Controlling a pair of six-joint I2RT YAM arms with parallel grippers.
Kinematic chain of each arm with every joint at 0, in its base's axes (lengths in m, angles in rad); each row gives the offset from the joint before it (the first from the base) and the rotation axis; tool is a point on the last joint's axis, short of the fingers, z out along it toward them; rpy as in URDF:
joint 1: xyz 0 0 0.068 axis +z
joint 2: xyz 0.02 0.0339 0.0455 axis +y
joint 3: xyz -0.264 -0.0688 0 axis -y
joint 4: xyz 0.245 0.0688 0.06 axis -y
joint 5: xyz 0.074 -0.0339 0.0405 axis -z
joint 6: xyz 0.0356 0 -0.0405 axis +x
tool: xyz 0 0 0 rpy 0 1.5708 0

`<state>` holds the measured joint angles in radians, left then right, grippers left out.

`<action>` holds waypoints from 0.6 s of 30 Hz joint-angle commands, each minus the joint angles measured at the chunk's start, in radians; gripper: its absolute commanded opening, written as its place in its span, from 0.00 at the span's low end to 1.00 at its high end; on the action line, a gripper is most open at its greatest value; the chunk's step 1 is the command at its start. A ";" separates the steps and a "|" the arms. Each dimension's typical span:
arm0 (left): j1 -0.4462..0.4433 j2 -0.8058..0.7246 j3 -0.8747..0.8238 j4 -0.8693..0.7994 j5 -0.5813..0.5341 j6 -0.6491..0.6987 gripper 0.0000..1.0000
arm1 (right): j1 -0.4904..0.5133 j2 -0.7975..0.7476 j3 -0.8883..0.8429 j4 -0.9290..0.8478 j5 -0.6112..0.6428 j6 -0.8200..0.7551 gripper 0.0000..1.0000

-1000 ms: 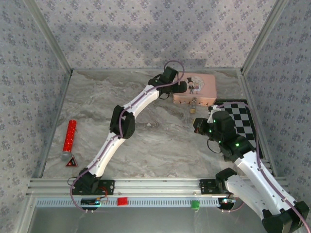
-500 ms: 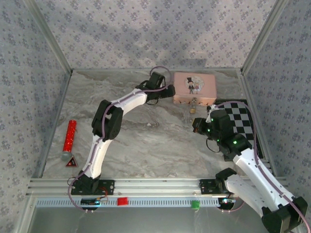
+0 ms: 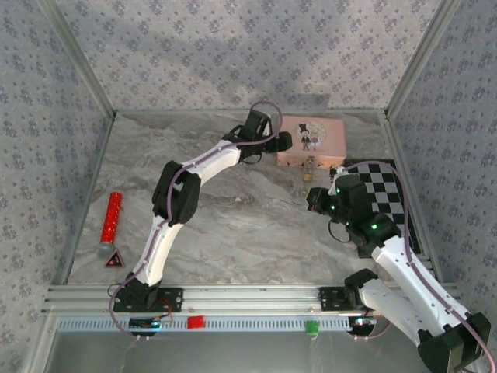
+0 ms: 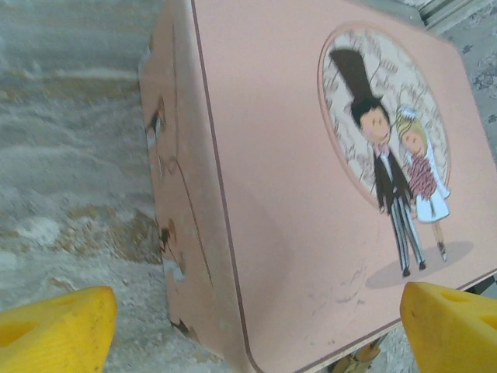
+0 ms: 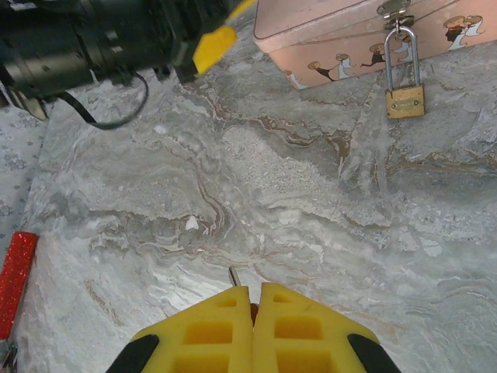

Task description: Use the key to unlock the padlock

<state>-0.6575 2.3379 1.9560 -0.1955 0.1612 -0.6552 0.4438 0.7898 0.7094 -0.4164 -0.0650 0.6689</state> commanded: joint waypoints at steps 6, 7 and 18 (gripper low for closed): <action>-0.105 -0.114 -0.123 0.015 0.008 0.000 0.87 | 0.006 -0.031 0.001 -0.027 0.026 0.005 0.00; -0.117 -0.121 -0.144 0.025 0.013 -0.006 0.87 | 0.005 -0.035 -0.002 -0.025 0.026 0.004 0.00; -0.199 0.048 0.037 0.010 0.045 0.006 0.75 | 0.004 -0.056 -0.018 -0.027 0.023 0.008 0.00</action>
<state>-0.8570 2.3287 1.9079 -0.1627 0.1986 -0.6704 0.4438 0.7574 0.6983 -0.4244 -0.0586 0.6685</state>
